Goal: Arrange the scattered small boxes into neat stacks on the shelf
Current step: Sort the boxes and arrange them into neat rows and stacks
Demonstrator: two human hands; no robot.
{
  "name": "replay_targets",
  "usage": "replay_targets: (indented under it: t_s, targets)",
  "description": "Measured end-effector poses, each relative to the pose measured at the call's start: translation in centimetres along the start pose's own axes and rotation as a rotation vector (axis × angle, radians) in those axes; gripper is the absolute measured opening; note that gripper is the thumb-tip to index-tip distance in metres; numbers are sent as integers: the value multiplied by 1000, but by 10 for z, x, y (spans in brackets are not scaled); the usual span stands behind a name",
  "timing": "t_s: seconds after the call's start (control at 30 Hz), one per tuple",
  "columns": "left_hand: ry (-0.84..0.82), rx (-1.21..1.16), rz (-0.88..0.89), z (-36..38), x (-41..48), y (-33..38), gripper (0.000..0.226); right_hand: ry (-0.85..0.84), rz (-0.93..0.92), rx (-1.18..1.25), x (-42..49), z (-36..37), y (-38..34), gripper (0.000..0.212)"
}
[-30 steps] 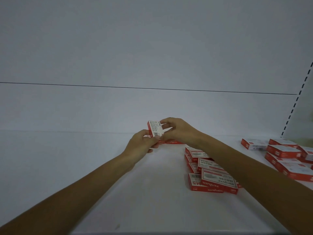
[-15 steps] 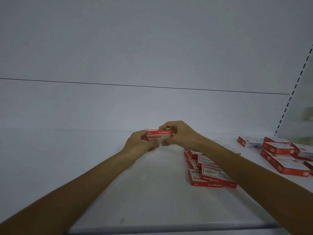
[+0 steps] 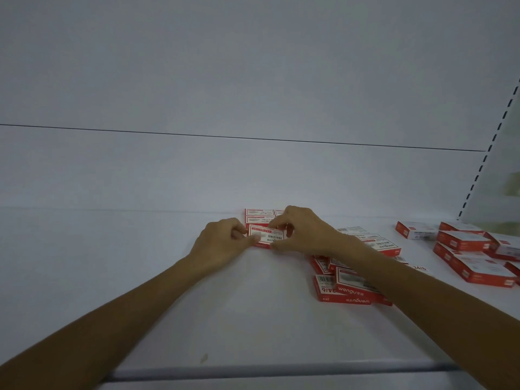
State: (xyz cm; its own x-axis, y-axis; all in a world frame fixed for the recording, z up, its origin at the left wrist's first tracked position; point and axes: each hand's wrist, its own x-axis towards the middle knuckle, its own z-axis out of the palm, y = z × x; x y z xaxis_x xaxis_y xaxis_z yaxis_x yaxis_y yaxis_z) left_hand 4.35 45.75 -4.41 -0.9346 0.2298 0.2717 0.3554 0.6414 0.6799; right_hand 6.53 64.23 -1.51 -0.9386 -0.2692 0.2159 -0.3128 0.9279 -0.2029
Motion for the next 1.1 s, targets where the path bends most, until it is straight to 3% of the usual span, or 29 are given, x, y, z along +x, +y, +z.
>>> replay_targets:
  t_s: [0.17,0.53,1.1]
  targets:
    - [-4,218,81,5,-7,-7,25,-46,35,23,4,4,2,43]
    - [19,297,161,7,-13,-8,24,0,86,52,29,12,6,14]
    - [-5,268,121,6,-12,-4,19,-54,103,-16,37,12,5,22]
